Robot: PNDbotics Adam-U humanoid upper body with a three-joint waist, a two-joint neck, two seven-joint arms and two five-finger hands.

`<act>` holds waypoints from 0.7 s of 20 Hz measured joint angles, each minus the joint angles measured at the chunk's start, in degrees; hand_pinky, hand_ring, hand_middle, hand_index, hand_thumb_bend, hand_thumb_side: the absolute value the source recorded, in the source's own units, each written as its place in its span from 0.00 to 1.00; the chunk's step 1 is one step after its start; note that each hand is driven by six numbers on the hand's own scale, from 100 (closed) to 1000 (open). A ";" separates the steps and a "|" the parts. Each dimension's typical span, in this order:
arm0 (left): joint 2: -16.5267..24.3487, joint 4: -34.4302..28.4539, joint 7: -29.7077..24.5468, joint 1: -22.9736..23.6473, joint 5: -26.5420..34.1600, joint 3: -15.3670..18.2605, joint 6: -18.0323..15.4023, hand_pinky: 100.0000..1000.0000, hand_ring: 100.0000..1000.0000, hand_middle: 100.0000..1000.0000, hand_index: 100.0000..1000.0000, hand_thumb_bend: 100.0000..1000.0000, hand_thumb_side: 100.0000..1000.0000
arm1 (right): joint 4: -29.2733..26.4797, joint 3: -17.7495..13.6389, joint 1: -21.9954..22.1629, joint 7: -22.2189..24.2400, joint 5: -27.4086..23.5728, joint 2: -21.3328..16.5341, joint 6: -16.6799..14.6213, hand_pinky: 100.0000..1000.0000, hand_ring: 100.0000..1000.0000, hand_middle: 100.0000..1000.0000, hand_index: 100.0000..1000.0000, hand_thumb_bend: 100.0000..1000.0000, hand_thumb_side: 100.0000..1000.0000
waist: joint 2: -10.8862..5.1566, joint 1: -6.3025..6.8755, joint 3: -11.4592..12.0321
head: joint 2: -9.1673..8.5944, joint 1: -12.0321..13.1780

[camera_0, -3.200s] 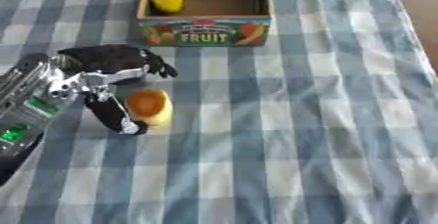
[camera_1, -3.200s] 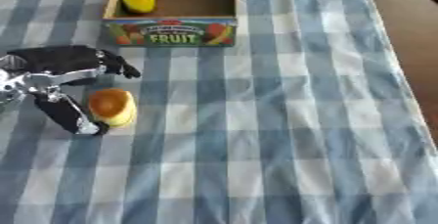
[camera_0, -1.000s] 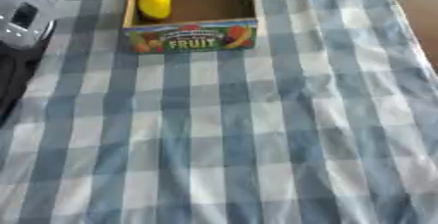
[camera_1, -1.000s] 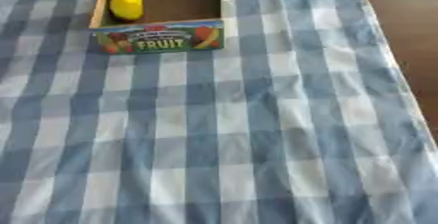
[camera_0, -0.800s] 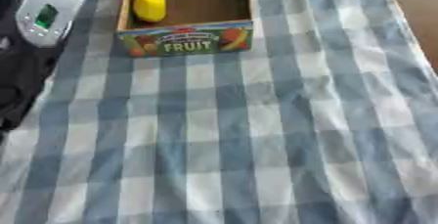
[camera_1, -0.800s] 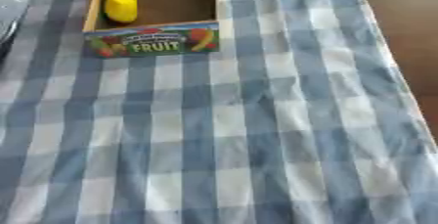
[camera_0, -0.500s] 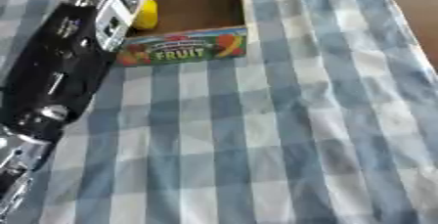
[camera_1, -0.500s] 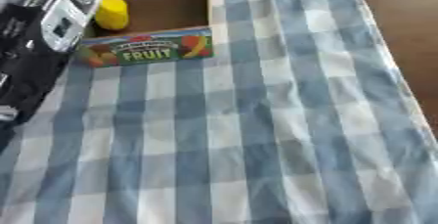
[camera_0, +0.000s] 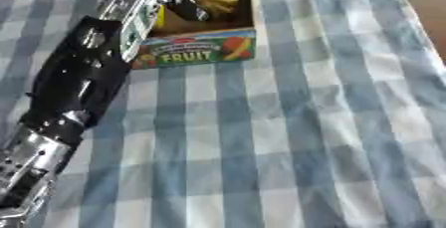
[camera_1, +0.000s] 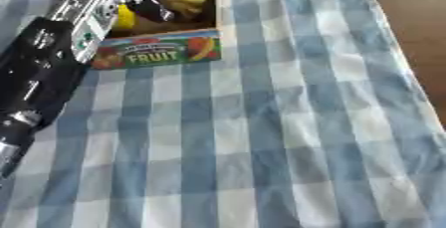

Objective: Pick up objects on the table and place them in the box.

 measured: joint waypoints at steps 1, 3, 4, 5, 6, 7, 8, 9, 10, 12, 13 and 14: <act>0.30 -1.86 1.49 0.74 1.36 0.09 1.19 0.90 0.87 0.81 0.86 0.43 0.00 | 0.00 -0.09 0.68 -0.11 0.02 -0.06 0.06 0.83 0.97 0.63 0.77 0.00 0.42 | -0.56 0.00 0.77 | 0.45 -0.46; 1.57 -7.58 4.72 2.86 6.26 0.12 4.16 0.88 0.83 0.77 0.81 0.26 0.00 | 0.00 -0.54 2.00 -0.51 0.07 -0.44 0.05 0.83 0.97 0.63 0.77 0.00 0.39 | -1.21 -0.02 2.64 | 1.40 -1.69; 2.28 -11.43 6.27 4.41 9.46 0.23 5.76 0.85 0.81 0.75 0.80 0.19 0.02 | 0.00 -0.80 2.59 -0.75 0.10 -0.57 -0.09 0.83 0.97 0.63 0.77 0.00 0.37 | -1.45 -0.04 3.62 | 1.93 -2.40; 3.03 -16.16 7.92 6.35 13.37 0.79 7.52 0.82 0.79 0.74 0.79 0.14 0.04 | 0.00 -1.10 3.20 -1.09 0.18 -0.68 -0.27 0.83 0.97 0.63 0.77 0.00 0.35 | -1.76 -0.15 4.65 | 2.50 -3.22; 3.96 -21.45 9.55 8.69 17.78 1.71 9.38 0.81 0.78 0.73 0.78 0.11 0.04 | 0.00 -1.43 3.80 -1.54 0.31 -0.86 -0.49 0.83 0.96 0.64 0.77 0.00 0.34 | -2.16 -0.32 5.69 | 3.02 -4.08; 5.12 -26.96 11.15 11.22 22.41 2.97 11.21 0.81 0.78 0.73 0.78 0.10 0.05 | 0.00 -1.78 4.40 -2.01 0.52 -1.06 -0.79 0.83 0.96 0.64 0.77 0.00 0.33 | -2.65 -0.64 6.71 | 3.51 -5.02; 6.36 -32.40 12.77 13.88 27.03 4.37 12.86 0.80 0.78 0.73 0.79 0.04 0.08 | 0.00 -2.15 5.03 -2.53 0.72 -1.21 -1.12 0.83 0.96 0.64 0.78 0.00 0.31 | -3.13 -1.03 7.67 | 3.95 -6.00; 7.50 -37.61 14.42 16.75 31.59 5.91 14.33 0.79 0.77 0.72 0.79 0.02 0.11 | 0.00 -2.61 5.71 -3.14 1.01 -1.48 -1.46 0.83 0.96 0.64 0.78 0.00 0.30 | -3.53 -1.43 8.70 | 4.32 -6.96; 8.46 -41.88 16.24 19.48 36.09 7.45 15.30 0.78 0.76 0.72 0.80 0.00 0.16 | 0.00 -3.02 6.33 -3.75 1.34 -1.53 -1.82 0.83 0.96 0.64 0.78 0.00 0.30 | -3.85 -1.79 9.73 | 4.61 -7.88; 9.55 -47.32 20.60 24.24 44.60 10.42 14.67 0.78 0.76 0.72 0.80 0.00 0.18 | 0.00 -3.66 7.12 -4.98 1.94 -1.52 -2.36 0.82 0.96 0.64 0.78 0.00 0.29 | -4.26 -2.36 11.43 | 5.15 -9.46; 9.84 -48.75 22.90 26.54 47.94 11.78 13.43 0.78 0.76 0.72 0.81 0.00 0.19 | 0.00 -3.90 7.35 -5.50 2.12 -1.50 -2.62 0.83 0.95 0.64 0.78 0.00 0.29 | -4.32 -2.61 11.97 | 5.41 -10.06; 9.97 -49.73 25.17 28.83 50.66 13.00 11.57 0.78 0.77 0.73 0.81 0.00 0.21 | 0.00 -4.12 7.41 -5.98 2.33 -1.45 -2.85 0.83 0.95 0.64 0.78 0.00 0.29 | -4.37 -2.91 12.51 | 5.50 -10.62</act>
